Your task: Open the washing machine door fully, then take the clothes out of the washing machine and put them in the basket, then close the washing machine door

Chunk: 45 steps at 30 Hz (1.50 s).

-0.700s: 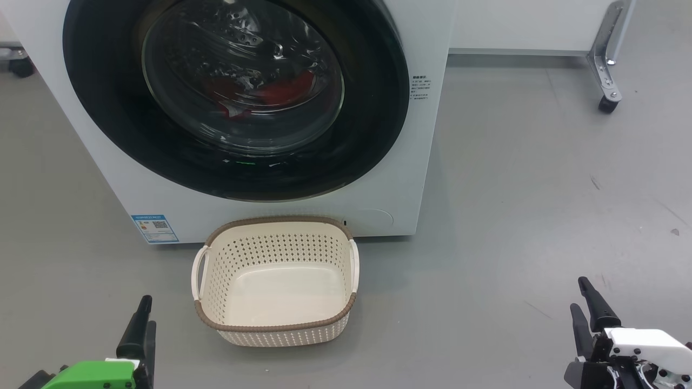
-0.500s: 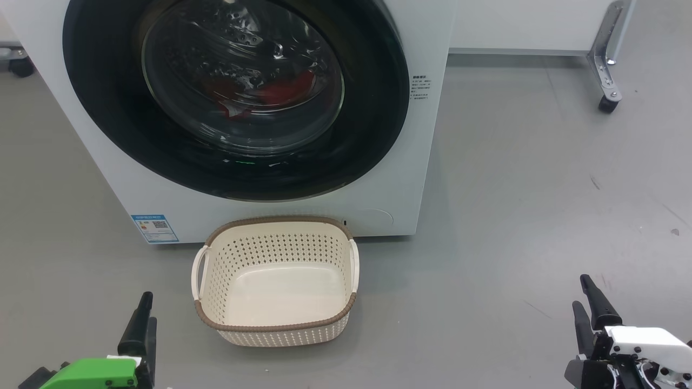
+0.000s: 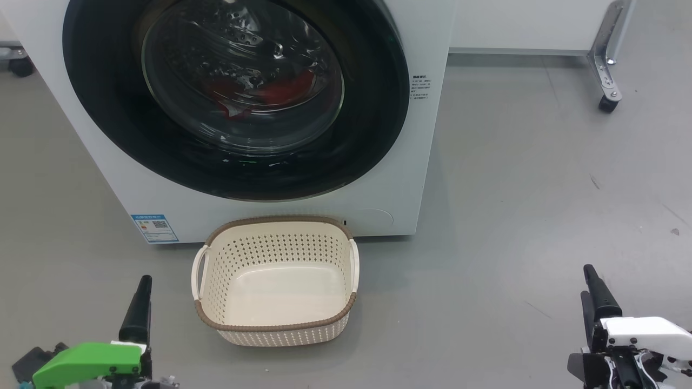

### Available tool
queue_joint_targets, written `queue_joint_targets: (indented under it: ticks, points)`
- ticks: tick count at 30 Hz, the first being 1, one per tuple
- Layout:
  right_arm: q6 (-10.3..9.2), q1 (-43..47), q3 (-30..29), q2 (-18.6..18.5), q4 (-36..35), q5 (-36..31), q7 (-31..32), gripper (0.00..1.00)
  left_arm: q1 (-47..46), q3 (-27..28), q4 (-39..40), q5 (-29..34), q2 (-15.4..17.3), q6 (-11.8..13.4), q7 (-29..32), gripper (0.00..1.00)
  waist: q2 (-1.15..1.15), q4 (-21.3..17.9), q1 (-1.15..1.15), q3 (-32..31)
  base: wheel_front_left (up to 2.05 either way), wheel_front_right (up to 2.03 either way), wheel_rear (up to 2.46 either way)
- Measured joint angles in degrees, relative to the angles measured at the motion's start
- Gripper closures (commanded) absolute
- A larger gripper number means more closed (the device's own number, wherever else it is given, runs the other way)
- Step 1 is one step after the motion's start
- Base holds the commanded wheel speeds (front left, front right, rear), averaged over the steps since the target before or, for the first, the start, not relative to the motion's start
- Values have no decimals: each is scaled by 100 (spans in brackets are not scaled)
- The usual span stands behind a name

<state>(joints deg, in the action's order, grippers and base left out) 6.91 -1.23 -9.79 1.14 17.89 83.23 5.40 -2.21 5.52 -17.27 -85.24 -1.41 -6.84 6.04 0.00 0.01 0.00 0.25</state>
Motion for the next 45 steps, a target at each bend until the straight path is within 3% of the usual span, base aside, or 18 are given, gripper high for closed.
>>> queue_joint_targets:
  ticks: [9, 19, 36, 45]
  points:
    - [1, -70, 270, -255, -38, -732, -312, 0, -32, -318, 105, 794, 289, 0, -349, 0, 0, 2, 0, -13, 0, 0, 0]
    - [-8, -130, 795, -603, -51, -1997, -569, 0, -128, -687, 115, 1758, 503, 12, -634, 0, 0, 3, 0, -47, 0, 0, 0]
    - [-312, -207, 1422, -776, 13, -3539, -1011, 0, -153, -1415, 129, 3559, 804, 426, -1067, 0, 0, -1, 0, -129, 0, 0, 0]
    - [-413, -298, 1682, -867, 36, -4272, -1204, 0, -166, -1689, 102, 4208, 847, 613, -1276, 0, 0, -2, 0, -149, 0, 0, 0]
